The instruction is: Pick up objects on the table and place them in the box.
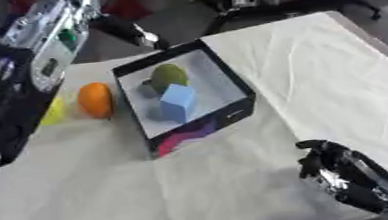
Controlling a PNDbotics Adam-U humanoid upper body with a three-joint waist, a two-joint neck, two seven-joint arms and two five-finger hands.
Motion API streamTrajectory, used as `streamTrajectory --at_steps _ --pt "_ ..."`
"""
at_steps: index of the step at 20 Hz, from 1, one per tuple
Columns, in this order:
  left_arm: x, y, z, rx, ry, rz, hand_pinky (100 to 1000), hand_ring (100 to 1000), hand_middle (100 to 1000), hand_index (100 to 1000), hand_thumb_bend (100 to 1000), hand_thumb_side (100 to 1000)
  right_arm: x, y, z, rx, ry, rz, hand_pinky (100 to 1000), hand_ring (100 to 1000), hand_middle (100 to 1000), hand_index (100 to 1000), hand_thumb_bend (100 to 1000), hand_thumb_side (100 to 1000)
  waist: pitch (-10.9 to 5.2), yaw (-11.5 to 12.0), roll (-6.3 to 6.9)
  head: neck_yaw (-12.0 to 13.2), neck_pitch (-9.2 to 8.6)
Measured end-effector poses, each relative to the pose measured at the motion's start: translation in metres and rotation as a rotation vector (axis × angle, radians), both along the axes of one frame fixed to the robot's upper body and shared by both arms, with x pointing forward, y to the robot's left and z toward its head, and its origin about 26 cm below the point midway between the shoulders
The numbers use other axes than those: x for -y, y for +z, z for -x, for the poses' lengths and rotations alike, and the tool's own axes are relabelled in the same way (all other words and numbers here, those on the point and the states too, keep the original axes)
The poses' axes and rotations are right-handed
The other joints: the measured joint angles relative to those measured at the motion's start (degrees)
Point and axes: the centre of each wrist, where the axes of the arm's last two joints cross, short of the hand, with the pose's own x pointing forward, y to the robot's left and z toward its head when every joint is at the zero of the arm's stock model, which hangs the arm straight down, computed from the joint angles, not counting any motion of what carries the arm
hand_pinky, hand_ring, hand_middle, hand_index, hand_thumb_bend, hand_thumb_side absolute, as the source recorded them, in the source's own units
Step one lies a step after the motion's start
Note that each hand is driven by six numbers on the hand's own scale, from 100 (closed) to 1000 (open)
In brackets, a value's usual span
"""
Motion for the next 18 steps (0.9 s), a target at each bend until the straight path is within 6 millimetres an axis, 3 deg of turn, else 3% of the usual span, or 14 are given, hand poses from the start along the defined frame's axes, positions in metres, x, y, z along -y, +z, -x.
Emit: streamTrajectory --at_steps 4,5,10,16,18 --pt "-0.028 0.007 -0.004 -0.007 0.081 -0.094 876 867 888 919 1000 562 0.000 -0.001 0.000 -0.002 -0.004 0.000 822 546 485 821 100 470 0.00 0.05 0.00 -0.33 0.00" --pt "-0.035 0.002 -0.008 -0.029 0.106 -0.115 876 866 886 914 953 483 0.001 -0.001 0.000 -0.001 -0.005 0.000 822 546 485 821 100 470 0.00 0.03 0.00 -0.45 0.00" --pt "-0.068 -0.033 -0.032 -0.174 0.241 -0.165 868 852 872 897 829 427 0.002 0.000 0.000 0.001 -0.009 0.000 822 546 484 821 100 470 0.00 -0.24 0.00 -0.75 0.00" --pt "-0.082 -0.057 -0.045 -0.260 0.316 -0.181 865 849 870 895 808 420 0.002 0.000 0.000 0.001 -0.010 0.000 822 546 484 821 100 470 0.00 -0.30 0.00 -0.78 0.00" --pt "-0.085 -0.058 -0.046 -0.267 0.327 -0.180 847 823 834 876 738 377 0.002 0.000 0.000 0.001 -0.010 0.000 823 546 484 821 100 470 0.00 -0.29 0.00 -0.84 0.00"
